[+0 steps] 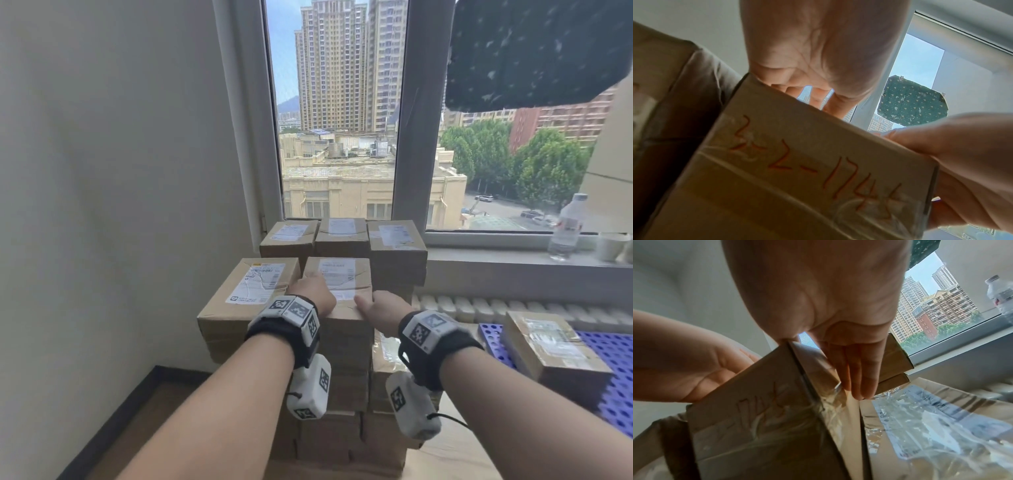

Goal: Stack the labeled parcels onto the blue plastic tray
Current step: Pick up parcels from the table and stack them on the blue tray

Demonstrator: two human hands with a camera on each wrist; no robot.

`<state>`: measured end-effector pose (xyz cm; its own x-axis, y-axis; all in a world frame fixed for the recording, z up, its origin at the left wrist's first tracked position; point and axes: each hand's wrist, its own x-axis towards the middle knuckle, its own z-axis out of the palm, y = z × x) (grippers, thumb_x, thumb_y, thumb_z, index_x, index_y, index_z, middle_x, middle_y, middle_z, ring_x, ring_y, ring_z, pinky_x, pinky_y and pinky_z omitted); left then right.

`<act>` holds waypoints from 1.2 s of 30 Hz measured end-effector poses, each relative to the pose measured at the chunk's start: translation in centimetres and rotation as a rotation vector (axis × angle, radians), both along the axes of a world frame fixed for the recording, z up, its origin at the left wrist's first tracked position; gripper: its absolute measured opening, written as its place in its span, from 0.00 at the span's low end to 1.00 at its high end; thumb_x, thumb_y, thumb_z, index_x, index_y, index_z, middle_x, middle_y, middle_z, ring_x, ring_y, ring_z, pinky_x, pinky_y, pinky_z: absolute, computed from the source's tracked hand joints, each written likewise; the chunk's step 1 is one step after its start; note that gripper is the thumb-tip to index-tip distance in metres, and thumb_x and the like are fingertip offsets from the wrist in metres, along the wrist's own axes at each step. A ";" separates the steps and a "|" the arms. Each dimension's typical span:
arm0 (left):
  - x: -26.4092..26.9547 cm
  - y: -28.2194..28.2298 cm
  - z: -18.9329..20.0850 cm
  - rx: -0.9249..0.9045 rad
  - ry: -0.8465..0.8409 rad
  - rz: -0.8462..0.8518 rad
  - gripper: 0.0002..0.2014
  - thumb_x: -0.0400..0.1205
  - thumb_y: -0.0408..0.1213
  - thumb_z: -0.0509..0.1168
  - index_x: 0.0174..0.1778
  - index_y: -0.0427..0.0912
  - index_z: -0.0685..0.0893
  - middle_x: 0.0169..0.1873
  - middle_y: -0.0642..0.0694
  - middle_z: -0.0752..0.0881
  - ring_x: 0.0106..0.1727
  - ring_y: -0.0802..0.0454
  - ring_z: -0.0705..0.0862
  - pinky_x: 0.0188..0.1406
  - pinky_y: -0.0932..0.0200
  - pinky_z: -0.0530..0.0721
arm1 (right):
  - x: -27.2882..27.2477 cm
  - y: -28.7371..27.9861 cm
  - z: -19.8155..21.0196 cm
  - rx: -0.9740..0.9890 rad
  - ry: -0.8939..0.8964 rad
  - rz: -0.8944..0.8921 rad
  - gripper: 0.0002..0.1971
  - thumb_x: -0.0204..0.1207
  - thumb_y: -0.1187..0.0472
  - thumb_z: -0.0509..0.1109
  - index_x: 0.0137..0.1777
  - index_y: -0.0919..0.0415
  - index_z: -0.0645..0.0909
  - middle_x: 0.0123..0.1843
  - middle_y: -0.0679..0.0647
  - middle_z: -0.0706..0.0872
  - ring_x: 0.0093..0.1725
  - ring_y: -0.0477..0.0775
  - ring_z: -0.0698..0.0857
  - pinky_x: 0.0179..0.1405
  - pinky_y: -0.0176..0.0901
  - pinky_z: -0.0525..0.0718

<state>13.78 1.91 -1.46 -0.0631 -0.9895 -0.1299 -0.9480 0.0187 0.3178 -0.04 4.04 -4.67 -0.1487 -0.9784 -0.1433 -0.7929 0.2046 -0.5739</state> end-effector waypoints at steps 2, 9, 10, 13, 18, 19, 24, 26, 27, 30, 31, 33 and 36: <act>0.1 -0.1 -0.3 0.008 0.021 0.002 0.31 0.83 0.33 0.56 0.85 0.42 0.59 0.77 0.37 0.73 0.76 0.39 0.74 0.71 0.50 0.73 | 0.3 0.3 0.0 -0.002 -0.047 -0.019 0.28 0.86 0.45 0.54 0.69 0.69 0.76 0.57 0.59 0.82 0.53 0.60 0.82 0.54 0.49 0.80; 0.1 0.2 0.1 -0.065 0.213 0.009 0.29 0.81 0.30 0.54 0.81 0.46 0.65 0.75 0.40 0.75 0.74 0.39 0.75 0.72 0.47 0.75 | 0.5 1.5 0.4 -0.090 -0.093 -0.085 0.24 0.86 0.49 0.56 0.72 0.67 0.73 0.69 0.61 0.81 0.66 0.62 0.80 0.54 0.43 0.71; 0.1 0.2 0.3 -0.091 0.241 0.015 0.29 0.81 0.30 0.54 0.81 0.46 0.65 0.74 0.40 0.75 0.74 0.39 0.75 0.72 0.47 0.75 | 0.3 1.5 0.5 -0.110 -0.115 -0.098 0.24 0.86 0.49 0.57 0.72 0.67 0.73 0.69 0.61 0.81 0.66 0.62 0.80 0.57 0.45 0.73; 0.1 0.2 0.9 -0.161 0.356 0.018 0.27 0.82 0.31 0.55 0.80 0.48 0.67 0.72 0.41 0.77 0.71 0.40 0.77 0.72 0.47 0.76 | -0.8 1.9 0.8 -0.179 -0.179 -0.151 0.24 0.84 0.47 0.59 0.72 0.63 0.73 0.70 0.59 0.82 0.66 0.61 0.81 0.63 0.48 0.75; -0.9 0.8 1.4 -0.347 0.511 0.014 0.19 0.81 0.33 0.60 0.69 0.50 0.74 0.66 0.45 0.79 0.61 0.45 0.79 0.61 0.52 0.77 | -2.7 3.5 1.4 -0.348 -0.257 -0.223 0.22 0.79 0.48 0.68 0.70 0.55 0.75 0.64 0.53 0.85 0.59 0.54 0.83 0.61 0.47 0.80; -1.3 1.1 1.5 -0.362 0.538 0.010 0.19 0.81 0.32 0.60 0.68 0.49 0.75 0.66 0.45 0.78 0.60 0.46 0.78 0.61 0.51 0.77 | -3.0 3.9 1.4 -0.374 -0.266 -0.234 0.23 0.78 0.49 0.70 0.70 0.55 0.75 0.63 0.52 0.85 0.57 0.53 0.83 0.61 0.48 0.81; -4.0 2.7 1.5 -0.340 0.611 -0.028 0.28 0.81 0.29 0.56 0.79 0.44 0.66 0.73 0.39 0.71 0.72 0.39 0.73 0.74 0.47 0.70 | -5.0 6.3 1.6 -0.450 -0.298 -0.331 0.27 0.74 0.53 0.74 0.72 0.52 0.73 0.61 0.51 0.85 0.58 0.54 0.85 0.63 0.56 0.83; -5.3 3.3 1.5 -0.315 0.630 -0.053 0.30 0.82 0.31 0.57 0.82 0.43 0.62 0.75 0.38 0.69 0.73 0.38 0.72 0.75 0.46 0.71 | -5.9 7.6 1.6 -0.482 -0.319 -0.369 0.28 0.73 0.54 0.75 0.73 0.51 0.73 0.60 0.50 0.86 0.59 0.54 0.85 0.63 0.57 0.83; -5.9 3.6 1.3 -0.310 0.639 -0.065 0.31 0.82 0.32 0.58 0.83 0.42 0.61 0.74 0.38 0.70 0.73 0.38 0.73 0.75 0.45 0.72 | -6.4 8.2 1.5 -0.493 -0.328 -0.388 0.29 0.72 0.55 0.75 0.73 0.51 0.73 0.60 0.49 0.86 0.59 0.54 0.85 0.63 0.58 0.83; -7.8 4.7 0.7 -0.271 0.705 -0.129 0.30 0.80 0.35 0.59 0.81 0.42 0.66 0.71 0.41 0.77 0.70 0.39 0.76 0.72 0.44 0.75 | -8.1 10.5 0.7 -0.528 -0.350 -0.465 0.31 0.69 0.54 0.75 0.73 0.49 0.73 0.61 0.49 0.86 0.59 0.52 0.85 0.61 0.57 0.85; -8.3 5.0 0.5 -0.259 0.740 -0.141 0.29 0.79 0.35 0.59 0.79 0.43 0.67 0.69 0.44 0.80 0.69 0.41 0.76 0.71 0.45 0.76 | -8.5 10.9 0.7 -0.531 -0.361 -0.475 0.31 0.69 0.54 0.75 0.74 0.49 0.73 0.61 0.50 0.86 0.59 0.53 0.85 0.60 0.57 0.86; -9.2 5.8 0.1 -0.242 0.788 -0.171 0.28 0.78 0.35 0.60 0.77 0.45 0.71 0.66 0.46 0.82 0.68 0.43 0.77 0.69 0.48 0.78 | -9.5 12.2 0.3 -0.543 -0.379 -0.504 0.31 0.71 0.56 0.75 0.74 0.50 0.72 0.62 0.52 0.85 0.58 0.53 0.86 0.59 0.57 0.87; -11.4 7.2 -1.2 -0.234 0.806 -0.247 0.27 0.77 0.34 0.61 0.75 0.48 0.74 0.65 0.46 0.84 0.68 0.43 0.78 0.68 0.51 0.77 | -11.1 14.5 -0.7 -0.554 -0.395 -0.571 0.31 0.72 0.58 0.75 0.75 0.51 0.71 0.61 0.49 0.84 0.58 0.53 0.85 0.59 0.56 0.87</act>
<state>2.42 9.15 -2.64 -0.2642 -0.9310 0.2518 -0.3961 0.3428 0.8518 -11.12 18.54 -5.33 -0.6752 -0.7142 0.1844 -0.3776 0.1199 -0.9182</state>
